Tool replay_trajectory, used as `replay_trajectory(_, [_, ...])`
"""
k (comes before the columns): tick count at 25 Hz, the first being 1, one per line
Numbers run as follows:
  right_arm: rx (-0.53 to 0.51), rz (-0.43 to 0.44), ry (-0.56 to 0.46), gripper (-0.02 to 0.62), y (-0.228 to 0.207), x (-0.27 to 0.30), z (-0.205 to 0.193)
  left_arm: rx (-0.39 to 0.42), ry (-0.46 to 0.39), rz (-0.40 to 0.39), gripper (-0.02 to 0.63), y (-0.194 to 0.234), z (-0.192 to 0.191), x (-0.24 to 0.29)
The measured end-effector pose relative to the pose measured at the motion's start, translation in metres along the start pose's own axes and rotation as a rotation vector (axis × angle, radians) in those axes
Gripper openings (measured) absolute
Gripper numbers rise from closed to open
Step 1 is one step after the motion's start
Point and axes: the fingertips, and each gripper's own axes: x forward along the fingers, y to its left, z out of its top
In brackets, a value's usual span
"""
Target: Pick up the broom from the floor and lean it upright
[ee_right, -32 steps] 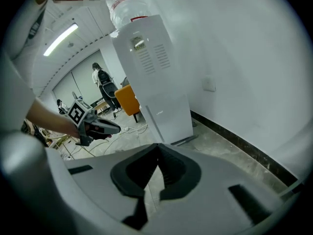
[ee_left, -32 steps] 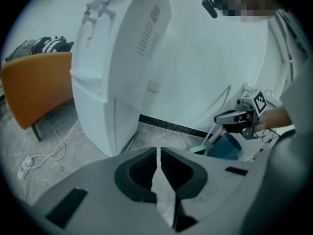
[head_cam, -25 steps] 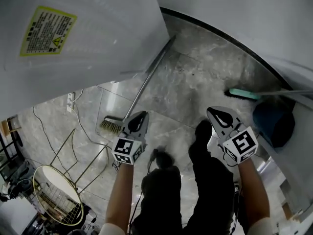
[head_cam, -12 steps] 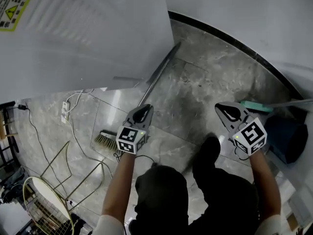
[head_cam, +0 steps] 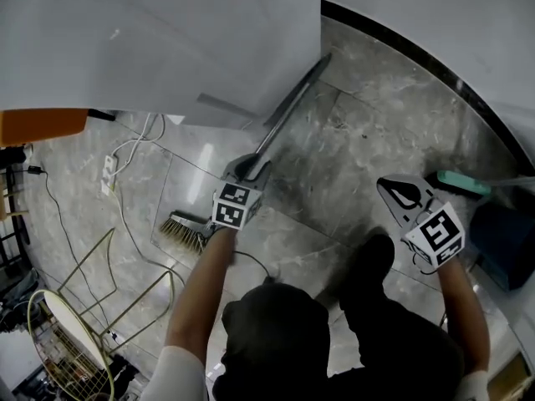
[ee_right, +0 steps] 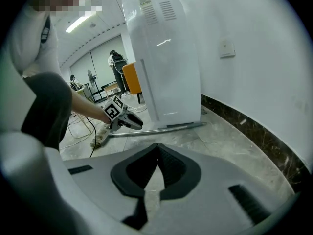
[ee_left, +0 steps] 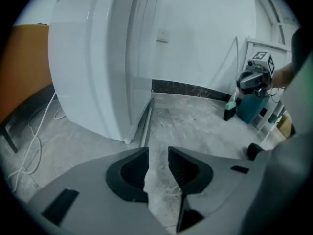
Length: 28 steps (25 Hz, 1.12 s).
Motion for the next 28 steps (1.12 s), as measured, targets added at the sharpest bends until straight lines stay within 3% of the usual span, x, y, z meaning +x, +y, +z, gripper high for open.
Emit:
replay_trajectory(6, [0.007, 0.02, 0.024, 0.0, 0.015, 0.023, -0.019, 0.061, 0.04, 0.068, 0.138, 0.028, -0.02, 0.037])
replay_trajectory(10, [0.011, 0.04, 0.033, 0.001, 0.028, 0.033, -0.023, 0.054, 0.113, 0.07, 0.183, 0.04, -0.038, 0.055])
replay_trajectory(14, [0.016, 0.055, 0.025, 0.002, 0.035, 0.035, -0.015, 0.076, 0.168, 0.042, 0.187, 0.048, -0.058, 0.064])
replay_trajectory(17, [0.019, 0.055, 0.026, 0.002, 0.034, 0.034, -0.016, 0.068, 0.15, 0.012, 0.145, 0.051, -0.059, 0.063])
replay_trajectory(19, [0.02, 0.052, 0.035, 0.0, 0.032, 0.033, -0.02, 0.058, 0.157, 0.0, 0.081, 0.052, -0.057, 0.06])
replay_trajectory(23, [0.014, 0.041, 0.049, 0.0, 0.03, 0.031, -0.029, 0.125, 0.178, -0.019, 0.078, 0.045, -0.055, 0.061])
replay_trajectory(28, [0.018, 0.032, 0.029, 0.0, 0.027, 0.026, -0.022, 0.149, 0.109, -0.064, 0.075, 0.024, -0.031, 0.046])
